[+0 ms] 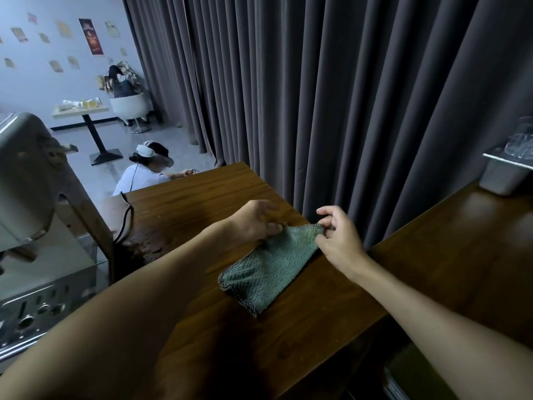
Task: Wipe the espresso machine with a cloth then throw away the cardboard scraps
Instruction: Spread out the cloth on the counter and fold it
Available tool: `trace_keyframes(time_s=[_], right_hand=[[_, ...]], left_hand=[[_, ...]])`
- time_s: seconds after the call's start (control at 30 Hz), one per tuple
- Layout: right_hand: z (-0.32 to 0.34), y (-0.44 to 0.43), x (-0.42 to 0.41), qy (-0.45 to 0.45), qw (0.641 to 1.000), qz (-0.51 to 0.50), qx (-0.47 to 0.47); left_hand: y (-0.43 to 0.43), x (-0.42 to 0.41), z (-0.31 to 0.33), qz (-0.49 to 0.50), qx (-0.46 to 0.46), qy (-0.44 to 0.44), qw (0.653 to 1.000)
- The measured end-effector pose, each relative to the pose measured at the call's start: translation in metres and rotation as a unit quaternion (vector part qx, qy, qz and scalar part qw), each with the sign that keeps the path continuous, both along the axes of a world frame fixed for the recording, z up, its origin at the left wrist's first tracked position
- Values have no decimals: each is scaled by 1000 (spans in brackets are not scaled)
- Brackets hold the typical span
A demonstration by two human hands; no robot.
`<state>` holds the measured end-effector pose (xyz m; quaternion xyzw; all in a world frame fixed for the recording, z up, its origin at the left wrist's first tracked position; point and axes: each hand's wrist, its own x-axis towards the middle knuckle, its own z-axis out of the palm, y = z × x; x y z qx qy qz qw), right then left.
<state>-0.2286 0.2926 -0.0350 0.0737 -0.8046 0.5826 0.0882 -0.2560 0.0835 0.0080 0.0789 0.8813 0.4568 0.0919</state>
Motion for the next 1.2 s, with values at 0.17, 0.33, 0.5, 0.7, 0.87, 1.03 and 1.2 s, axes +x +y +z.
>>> trace_keyframes(time_s=[0.17,0.33,0.5,0.7,0.87,1.03,1.2], right_hand=[[9,-2,10,6,1000,9,-1],[6,7,14,-20,998,-44,51],[5,9,18,51,950,-107,290],[-3,-12,29,34,929,72,362],[-1,-36,29,17,925,83,372],[4,-58,38,-40,886,219,407],[7,-44,51,-69,853,295,425]], left_hand=[[12,3,3,-93,-86,41,991],[13,3,-10,-92,-185,90,974],[0,10,-24,-83,-274,143,947],[-15,35,-29,-113,-294,178,932],[-26,66,-28,-55,-316,152,935],[-44,95,-25,17,-345,128,930],[-54,103,-25,-7,-303,158,940]])
